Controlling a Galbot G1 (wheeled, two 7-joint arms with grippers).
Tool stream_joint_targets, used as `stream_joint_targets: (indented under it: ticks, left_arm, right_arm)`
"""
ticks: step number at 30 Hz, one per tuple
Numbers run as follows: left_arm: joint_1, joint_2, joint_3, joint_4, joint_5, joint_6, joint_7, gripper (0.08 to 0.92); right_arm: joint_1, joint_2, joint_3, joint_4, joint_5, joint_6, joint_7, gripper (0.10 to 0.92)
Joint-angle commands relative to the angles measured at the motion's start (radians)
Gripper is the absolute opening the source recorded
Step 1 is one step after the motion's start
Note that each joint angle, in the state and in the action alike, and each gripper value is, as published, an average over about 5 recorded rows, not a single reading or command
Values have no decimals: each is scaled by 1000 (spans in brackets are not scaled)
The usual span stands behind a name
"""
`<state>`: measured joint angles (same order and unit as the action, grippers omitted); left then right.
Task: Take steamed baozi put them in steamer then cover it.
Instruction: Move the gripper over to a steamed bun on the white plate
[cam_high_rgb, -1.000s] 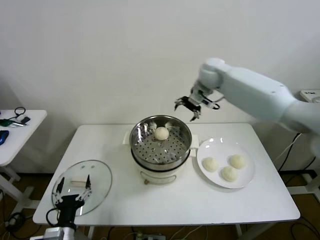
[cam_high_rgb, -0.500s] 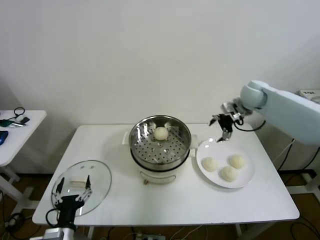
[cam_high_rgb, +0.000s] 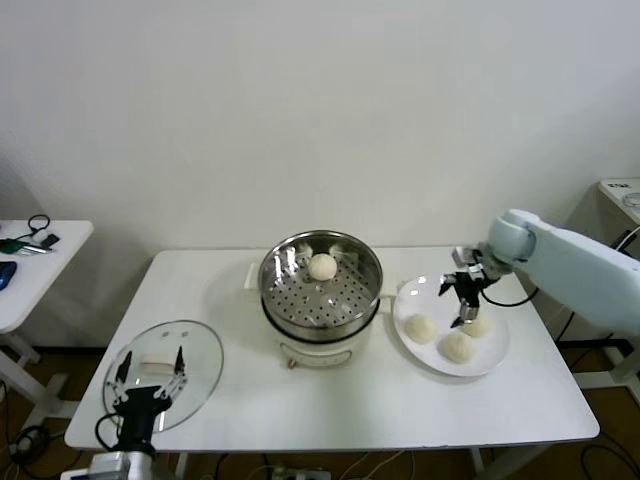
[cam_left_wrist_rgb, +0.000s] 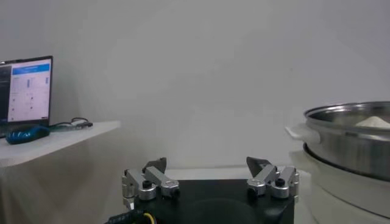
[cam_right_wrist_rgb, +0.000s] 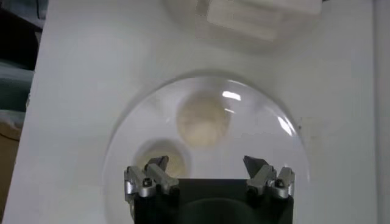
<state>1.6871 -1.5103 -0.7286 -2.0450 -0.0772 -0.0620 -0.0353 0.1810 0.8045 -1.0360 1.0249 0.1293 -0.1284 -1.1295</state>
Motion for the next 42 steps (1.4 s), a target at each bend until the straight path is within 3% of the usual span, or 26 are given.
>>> stream_joint_targets:
  ticks: [1,29,42]
  left_arm:
    - [-3,1,0,-2,-1,6,-1,823]
    - [-11,3,-10,29,6,1,0,823]
    - [-8,0,-14,33,3,-4,-1,823]
  right_arm:
    - [-94,54,51,-78,-48,-10,-3,823]
    - [-115,185,87,-203,-79,37,6,820]
    - [-113,195,95,-230,-81,65,-9,679]
